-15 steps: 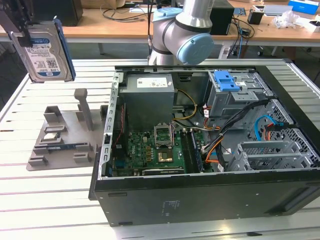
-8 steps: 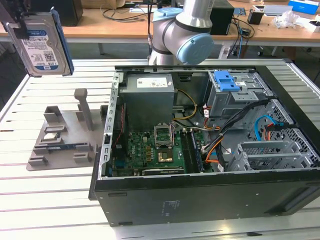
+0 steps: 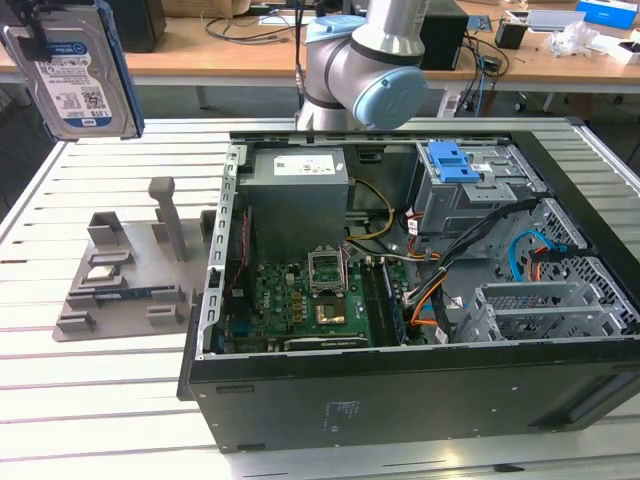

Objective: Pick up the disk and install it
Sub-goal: 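Pick up the disk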

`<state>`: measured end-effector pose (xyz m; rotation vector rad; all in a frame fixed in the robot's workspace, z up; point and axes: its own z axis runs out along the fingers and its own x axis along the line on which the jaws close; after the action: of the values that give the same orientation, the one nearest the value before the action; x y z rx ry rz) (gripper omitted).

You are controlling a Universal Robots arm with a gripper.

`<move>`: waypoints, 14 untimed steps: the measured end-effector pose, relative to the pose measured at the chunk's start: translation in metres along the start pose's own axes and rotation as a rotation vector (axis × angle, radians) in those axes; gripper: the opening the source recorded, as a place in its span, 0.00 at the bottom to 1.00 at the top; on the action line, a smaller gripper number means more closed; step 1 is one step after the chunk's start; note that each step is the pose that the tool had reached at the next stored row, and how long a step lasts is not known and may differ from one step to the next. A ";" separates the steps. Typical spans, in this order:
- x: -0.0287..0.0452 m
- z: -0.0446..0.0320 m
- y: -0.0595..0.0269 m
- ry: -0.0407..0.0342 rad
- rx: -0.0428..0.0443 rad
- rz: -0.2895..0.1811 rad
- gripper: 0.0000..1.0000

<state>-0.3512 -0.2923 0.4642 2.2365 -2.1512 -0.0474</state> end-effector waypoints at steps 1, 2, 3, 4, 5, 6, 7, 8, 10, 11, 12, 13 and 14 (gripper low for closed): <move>-0.0002 -0.0044 0.0002 0.0000 0.0000 0.000 0.36; -0.0004 -0.0080 0.0004 0.0000 -0.0001 0.000 0.36; -0.0006 -0.0128 0.0006 0.0000 0.0000 0.000 0.36; -0.0006 -0.0149 0.0007 0.0000 0.0000 0.000 0.36; -0.0007 -0.0169 0.0008 0.0000 0.0000 0.000 0.36; -0.0009 -0.0219 0.0010 0.0000 0.0000 0.000 0.36; -0.0010 -0.0239 0.0011 0.0000 0.0001 0.000 0.36; -0.0011 -0.0258 0.0012 0.0000 0.0000 0.000 0.36; -0.0013 -0.0301 0.0014 0.0000 0.0000 0.000 0.36; -0.0014 -0.0320 0.0015 0.0000 -0.0001 0.000 0.36; -0.0014 -0.0338 0.0016 0.0000 -0.0001 0.000 0.36; -0.0015 -0.0361 0.0017 0.0000 0.0000 0.000 0.36; -0.0016 -0.0379 0.0018 0.0000 -0.0001 0.000 0.36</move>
<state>-0.3512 -0.2905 0.5021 2.2364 -2.1511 -0.0475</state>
